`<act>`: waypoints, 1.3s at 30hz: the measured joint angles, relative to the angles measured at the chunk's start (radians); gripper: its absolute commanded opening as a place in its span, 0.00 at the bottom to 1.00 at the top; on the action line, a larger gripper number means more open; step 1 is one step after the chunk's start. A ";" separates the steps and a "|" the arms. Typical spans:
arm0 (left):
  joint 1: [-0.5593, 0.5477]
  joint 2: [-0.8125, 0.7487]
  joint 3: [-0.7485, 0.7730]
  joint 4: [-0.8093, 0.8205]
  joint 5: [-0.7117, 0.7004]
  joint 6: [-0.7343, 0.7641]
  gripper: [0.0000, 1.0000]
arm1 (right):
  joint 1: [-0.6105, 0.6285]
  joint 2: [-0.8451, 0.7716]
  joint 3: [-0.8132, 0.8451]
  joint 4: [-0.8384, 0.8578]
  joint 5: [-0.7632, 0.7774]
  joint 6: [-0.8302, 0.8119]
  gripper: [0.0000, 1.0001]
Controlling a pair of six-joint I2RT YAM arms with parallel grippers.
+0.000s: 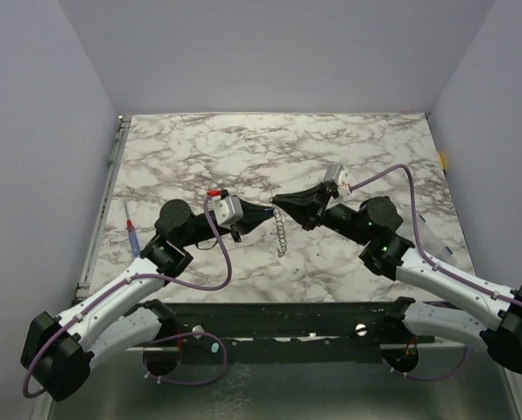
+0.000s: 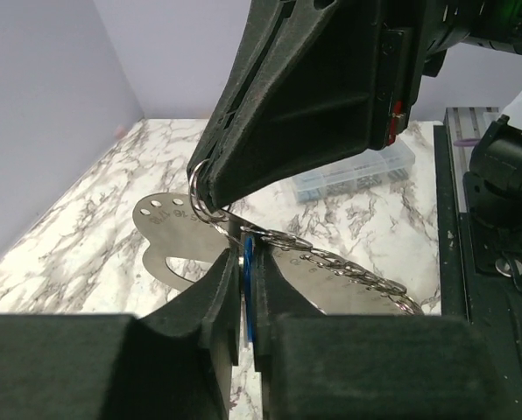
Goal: Put the keys on the keyring
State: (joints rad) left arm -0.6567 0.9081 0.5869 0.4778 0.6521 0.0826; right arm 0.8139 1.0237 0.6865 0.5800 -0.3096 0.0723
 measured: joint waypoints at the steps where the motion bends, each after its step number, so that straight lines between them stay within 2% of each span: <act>1: 0.000 0.000 0.000 0.000 -0.006 0.000 0.23 | 0.002 0.000 -0.002 0.003 0.015 0.004 0.01; 6: -0.001 -0.001 0.000 -0.005 -0.011 0.001 0.32 | 0.003 -0.003 -0.007 0.018 0.098 0.010 0.01; 12: -0.008 -0.026 0.000 -0.055 -0.074 0.035 0.36 | -0.004 -0.004 -0.007 0.023 0.157 0.011 0.01; 18: -0.011 -0.109 -0.009 -0.077 -0.215 0.084 0.42 | -0.006 -0.005 -0.007 0.022 0.160 0.017 0.01; 22: -0.011 -0.135 -0.010 -0.077 -0.245 0.101 0.45 | -0.006 -0.012 -0.007 0.009 0.117 0.011 0.01; 24: -0.011 -0.139 -0.011 -0.077 -0.246 0.106 0.46 | -0.006 -0.014 -0.005 -0.011 0.080 0.003 0.01; 27: -0.011 -0.140 -0.012 -0.084 -0.232 0.116 0.58 | -0.006 -0.013 0.010 -0.081 0.025 -0.017 0.01; 29: -0.011 -0.137 -0.012 -0.094 -0.207 0.121 0.61 | -0.006 -0.013 0.022 -0.121 -0.008 -0.028 0.00; 39: -0.011 -0.018 0.006 -0.219 -0.057 0.145 0.61 | -0.006 -0.050 0.034 -0.193 -0.046 -0.048 0.01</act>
State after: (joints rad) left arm -0.6682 0.8906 0.5930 0.2592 0.5949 0.2276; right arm 0.8078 0.9733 0.7208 0.3870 -0.3557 0.0246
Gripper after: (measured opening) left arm 0.619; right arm 0.022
